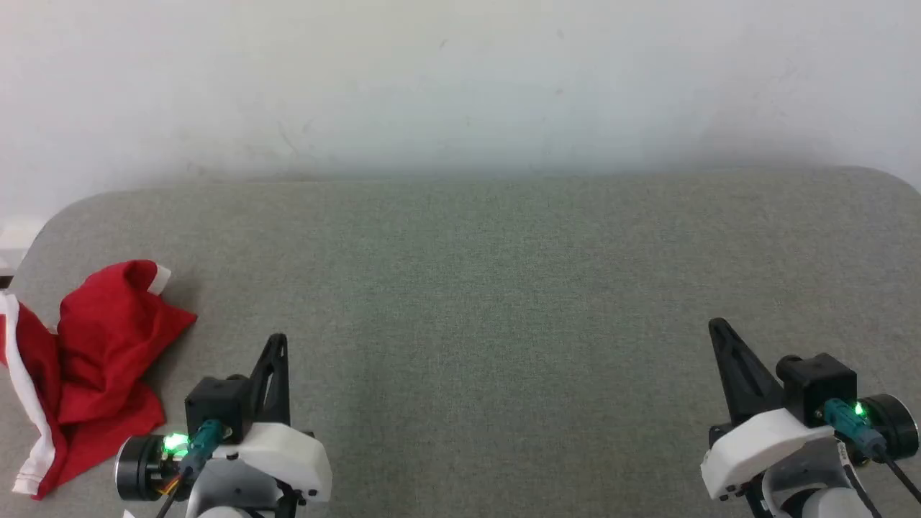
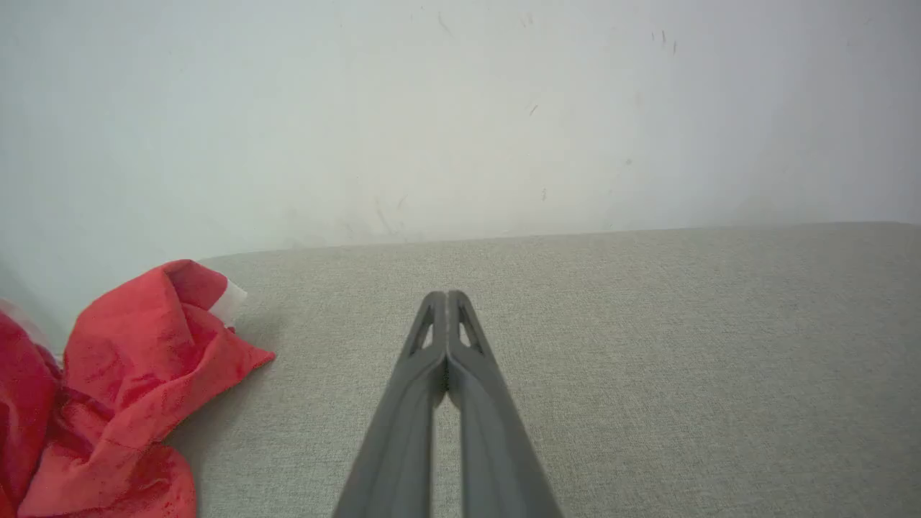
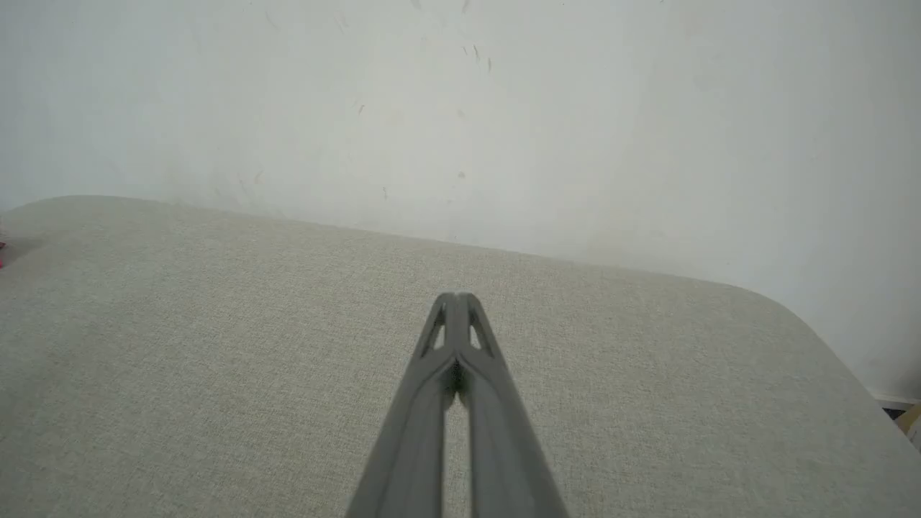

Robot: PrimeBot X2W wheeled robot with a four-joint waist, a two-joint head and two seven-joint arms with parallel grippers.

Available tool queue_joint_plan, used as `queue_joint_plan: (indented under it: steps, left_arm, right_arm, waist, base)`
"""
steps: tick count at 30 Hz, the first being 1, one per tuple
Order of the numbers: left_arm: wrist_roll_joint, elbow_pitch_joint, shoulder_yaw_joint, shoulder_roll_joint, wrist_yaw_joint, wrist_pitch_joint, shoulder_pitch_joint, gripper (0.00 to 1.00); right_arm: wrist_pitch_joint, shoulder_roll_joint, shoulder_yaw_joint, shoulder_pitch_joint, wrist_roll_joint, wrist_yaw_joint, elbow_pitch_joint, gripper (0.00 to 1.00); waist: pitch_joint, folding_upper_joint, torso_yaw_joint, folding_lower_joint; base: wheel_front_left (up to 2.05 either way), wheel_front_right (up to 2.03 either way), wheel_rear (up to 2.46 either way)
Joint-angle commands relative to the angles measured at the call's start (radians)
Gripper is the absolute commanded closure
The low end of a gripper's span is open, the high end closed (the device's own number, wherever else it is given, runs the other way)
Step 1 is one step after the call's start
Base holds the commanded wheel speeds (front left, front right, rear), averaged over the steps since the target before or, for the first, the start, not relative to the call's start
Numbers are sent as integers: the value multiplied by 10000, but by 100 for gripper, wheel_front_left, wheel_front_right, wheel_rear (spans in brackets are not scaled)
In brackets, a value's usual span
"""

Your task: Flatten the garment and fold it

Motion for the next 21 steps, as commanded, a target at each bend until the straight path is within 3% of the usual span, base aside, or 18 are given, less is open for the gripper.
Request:
queue_joint_plan:
  steps: [1,21]
  left_arm:
    - [66,-51,45,-22,-80,-1,-117,100]
    - [66,-51,45,-22,-80,-1,-117,100]
  right_arm:
    - [5,42,7,-150,-74,-21,-64,100]
    - [5,42,7,-150,-74,-21,-64,100]
  waist:
    - [0,0,0,0]
    - [0,0,0,0]
  base:
    - [0,0,0]
    - [0,0,0]
